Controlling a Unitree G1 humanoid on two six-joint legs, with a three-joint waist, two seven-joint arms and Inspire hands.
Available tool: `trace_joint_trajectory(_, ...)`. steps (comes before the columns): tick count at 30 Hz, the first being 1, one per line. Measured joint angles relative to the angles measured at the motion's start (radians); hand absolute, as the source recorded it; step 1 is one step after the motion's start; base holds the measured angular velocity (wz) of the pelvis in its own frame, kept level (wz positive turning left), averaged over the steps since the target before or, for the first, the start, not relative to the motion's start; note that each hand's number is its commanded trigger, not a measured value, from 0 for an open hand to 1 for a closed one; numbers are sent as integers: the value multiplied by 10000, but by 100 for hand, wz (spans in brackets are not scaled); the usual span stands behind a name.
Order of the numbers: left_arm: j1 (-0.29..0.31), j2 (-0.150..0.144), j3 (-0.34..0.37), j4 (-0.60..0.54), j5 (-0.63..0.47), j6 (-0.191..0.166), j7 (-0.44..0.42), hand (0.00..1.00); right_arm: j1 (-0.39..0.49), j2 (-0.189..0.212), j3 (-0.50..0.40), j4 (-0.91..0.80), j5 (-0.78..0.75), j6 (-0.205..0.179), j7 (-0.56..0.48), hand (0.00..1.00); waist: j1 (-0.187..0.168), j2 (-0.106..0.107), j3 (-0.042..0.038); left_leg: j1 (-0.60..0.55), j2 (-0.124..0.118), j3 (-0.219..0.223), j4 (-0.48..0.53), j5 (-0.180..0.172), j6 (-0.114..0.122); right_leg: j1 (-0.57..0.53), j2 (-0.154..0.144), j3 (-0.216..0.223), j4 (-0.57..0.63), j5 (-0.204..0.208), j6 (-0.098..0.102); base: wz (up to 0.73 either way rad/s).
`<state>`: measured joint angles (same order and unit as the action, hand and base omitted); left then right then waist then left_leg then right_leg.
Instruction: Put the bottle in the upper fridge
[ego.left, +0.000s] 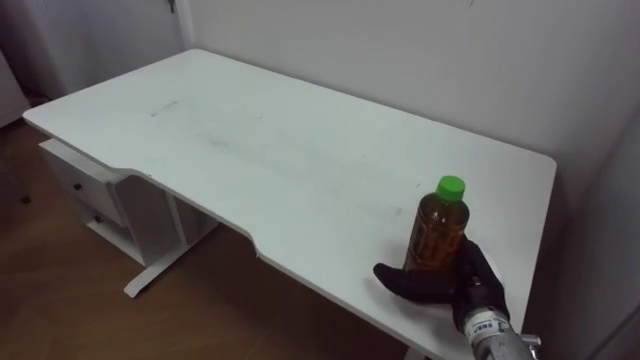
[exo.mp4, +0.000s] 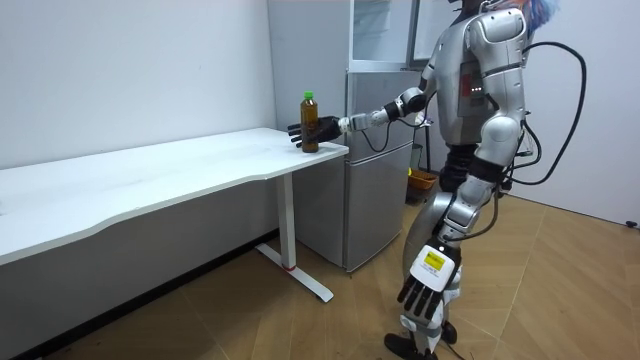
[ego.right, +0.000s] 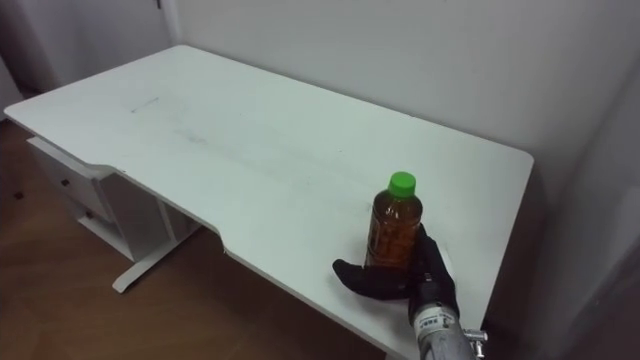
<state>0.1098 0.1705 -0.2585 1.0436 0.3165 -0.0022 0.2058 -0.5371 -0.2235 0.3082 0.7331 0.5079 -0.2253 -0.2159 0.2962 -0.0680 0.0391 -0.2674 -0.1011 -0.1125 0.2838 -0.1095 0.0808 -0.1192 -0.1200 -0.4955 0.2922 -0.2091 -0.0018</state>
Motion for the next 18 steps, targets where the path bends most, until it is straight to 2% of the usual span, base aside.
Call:
trace_joint_trajectory(3,0,0,-93,0,2,2,6,0,0,-4,40,0,33,0,8,0,8,-1,0,4,0,3,-2,1,0,10,5,1,-13,0,0,0)
trace_joint_trajectory(4,0,0,-151,-1,3,4,7,0,0,-4,40,1,33,0,8,3,15,-1,0,6,0,3,-2,1,0,11,6,1,-14,0,0,0)
trace_joint_trajectory(5,1,0,-174,-1,0,6,7,0,0,-4,41,1,39,0,8,58,16,-2,0,7,0,3,-4,1,-1,16,6,-1,-18,0,0,0)
trace_joint_trajectory(6,6,-1,-199,-2,0,7,6,0,0,-4,44,6,65,1,8,100,18,-3,1,18,0,3,-8,1,-1,33,7,-4,-28,0,0,0)
trace_joint_trajectory(12,32,-9,-203,-19,-15,43,16,0,0,-3,39,23,803,83,34,100,81,-113,50,138,2,31,-110,4,-6,134,22,10,-204,-10,13,0)
trace_joint_trajectory(18,40,-17,-196,-36,-7,102,-3,0,-5,26,45,-3,1379,205,581,100,104,-126,35,183,3,20,-108,5,-6,171,79,20,-214,7,27,0)
